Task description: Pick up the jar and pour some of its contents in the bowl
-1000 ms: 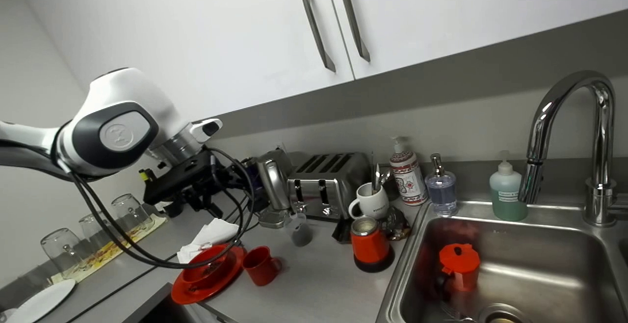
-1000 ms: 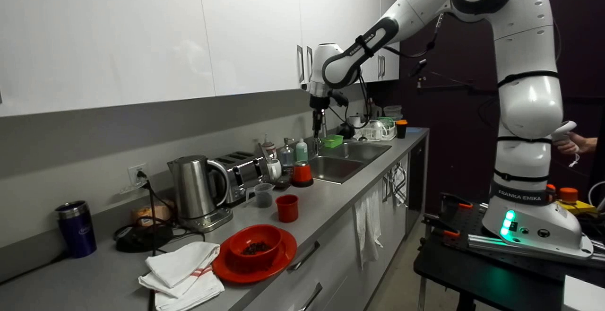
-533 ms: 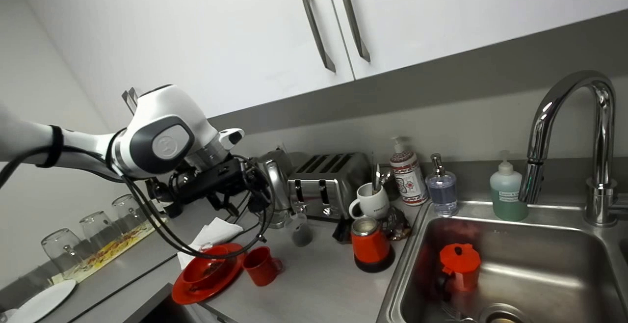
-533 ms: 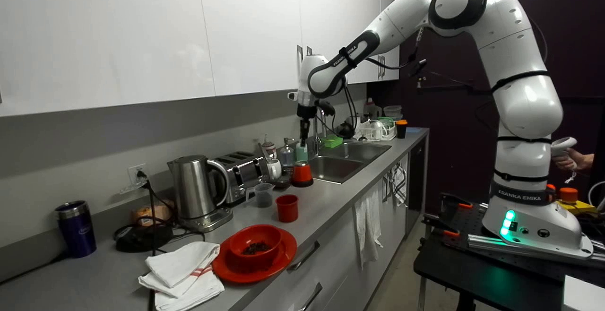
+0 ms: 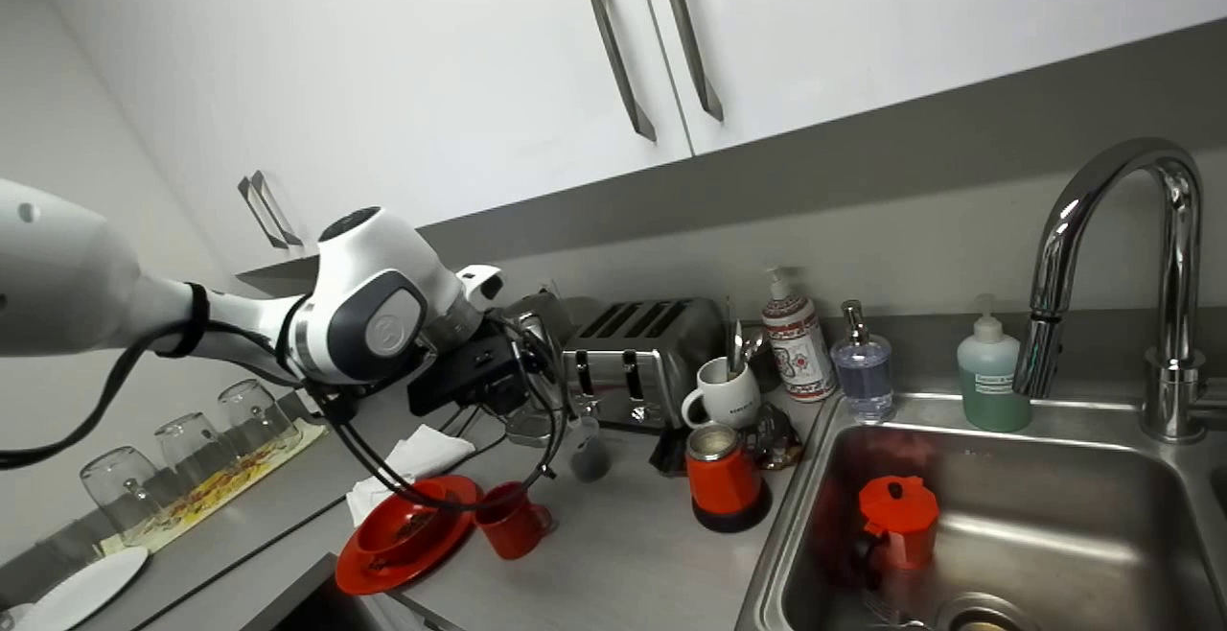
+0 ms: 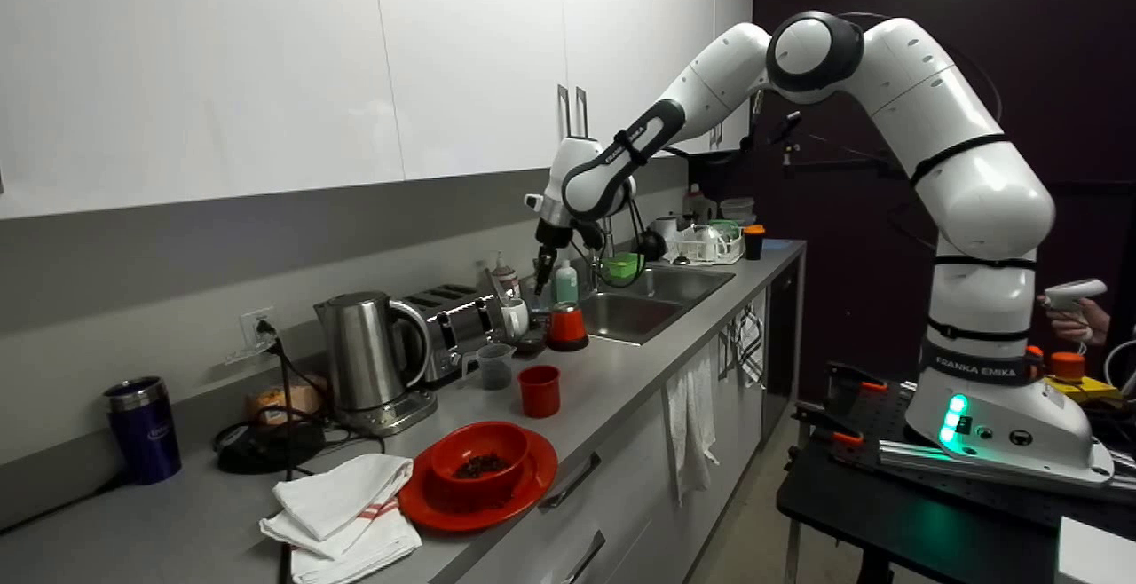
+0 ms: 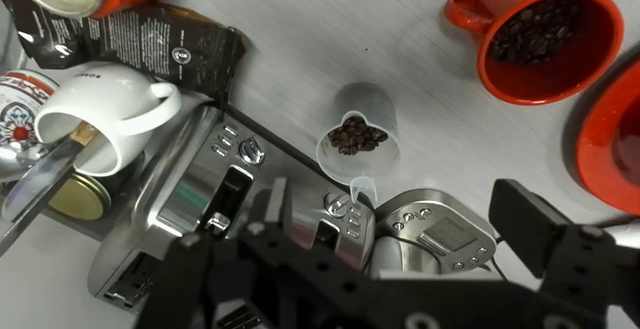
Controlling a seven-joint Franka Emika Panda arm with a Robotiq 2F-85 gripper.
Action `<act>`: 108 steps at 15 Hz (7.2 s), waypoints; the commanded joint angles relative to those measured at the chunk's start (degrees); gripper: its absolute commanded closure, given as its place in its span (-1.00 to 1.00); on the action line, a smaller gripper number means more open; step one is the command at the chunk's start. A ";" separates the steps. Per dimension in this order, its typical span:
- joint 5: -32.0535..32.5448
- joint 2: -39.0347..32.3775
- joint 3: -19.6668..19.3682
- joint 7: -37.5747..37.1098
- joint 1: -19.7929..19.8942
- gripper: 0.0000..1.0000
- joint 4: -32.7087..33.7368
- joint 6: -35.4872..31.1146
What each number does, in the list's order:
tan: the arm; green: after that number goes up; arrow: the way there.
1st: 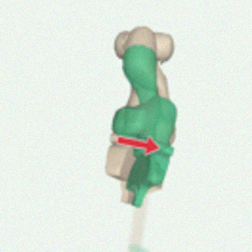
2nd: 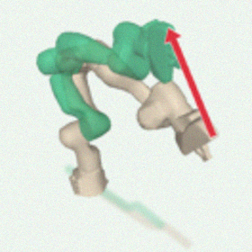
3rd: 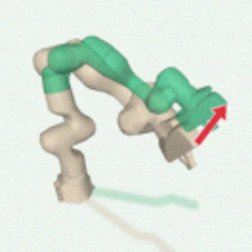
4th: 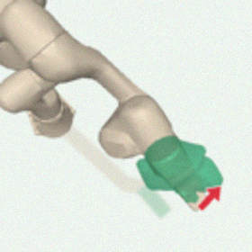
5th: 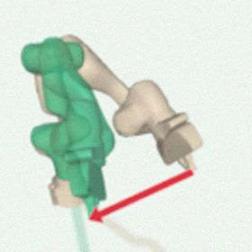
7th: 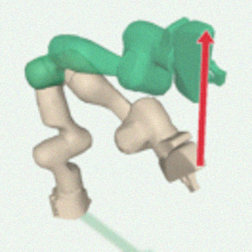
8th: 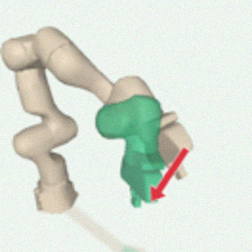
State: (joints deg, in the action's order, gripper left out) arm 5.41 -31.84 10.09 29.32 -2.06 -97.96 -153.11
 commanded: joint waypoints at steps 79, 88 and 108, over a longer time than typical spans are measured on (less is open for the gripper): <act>-1.10 -44.07 4.73 0.20 -6.18 -0.46 58.91 25.84; -1.37 -43.76 5.08 0.61 -5.92 0.84 59.57 25.42; -1.00 -42.58 4.97 0.70 -6.83 0.92 60.03 18.48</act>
State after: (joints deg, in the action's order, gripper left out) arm 3.94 -75.00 15.48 30.70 -8.19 -38.21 -133.59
